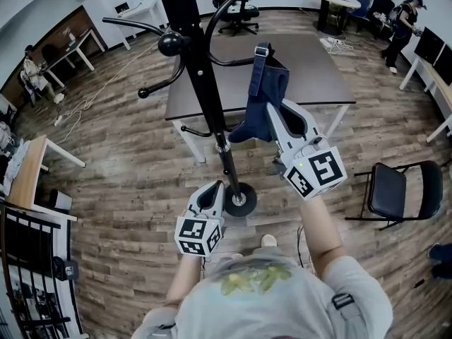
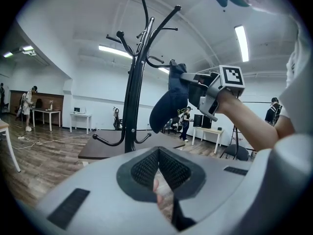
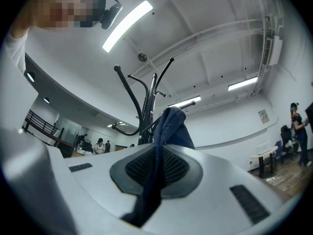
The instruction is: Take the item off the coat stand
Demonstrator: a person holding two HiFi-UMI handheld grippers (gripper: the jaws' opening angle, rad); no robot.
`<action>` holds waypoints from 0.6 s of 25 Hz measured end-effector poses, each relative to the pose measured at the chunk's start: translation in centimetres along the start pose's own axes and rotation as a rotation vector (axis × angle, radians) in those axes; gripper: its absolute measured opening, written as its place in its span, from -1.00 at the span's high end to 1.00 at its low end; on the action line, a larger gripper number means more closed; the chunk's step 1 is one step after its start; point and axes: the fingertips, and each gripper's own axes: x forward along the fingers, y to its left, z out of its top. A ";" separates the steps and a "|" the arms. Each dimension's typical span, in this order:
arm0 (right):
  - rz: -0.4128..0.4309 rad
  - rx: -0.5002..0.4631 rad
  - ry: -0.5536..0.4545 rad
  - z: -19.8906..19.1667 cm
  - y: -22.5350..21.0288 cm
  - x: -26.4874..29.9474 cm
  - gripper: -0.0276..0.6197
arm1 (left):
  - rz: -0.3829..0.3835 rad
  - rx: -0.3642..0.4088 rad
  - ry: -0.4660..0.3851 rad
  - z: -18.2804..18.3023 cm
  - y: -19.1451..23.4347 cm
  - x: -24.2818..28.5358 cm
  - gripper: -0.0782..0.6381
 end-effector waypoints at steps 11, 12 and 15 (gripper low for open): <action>-0.052 0.004 0.025 -0.8 -1.3 -1.9 0.82 | -0.039 0.006 0.006 -0.2 -1.0 0.6 0.74; -0.057 0.005 0.030 -1.0 -1.4 -2.1 0.82 | -0.043 0.006 0.005 -0.2 -1.2 0.7 0.74; -0.071 0.005 0.046 -1.5 -1.8 -2.8 0.82 | -0.054 0.008 0.005 -0.1 -1.6 0.8 0.74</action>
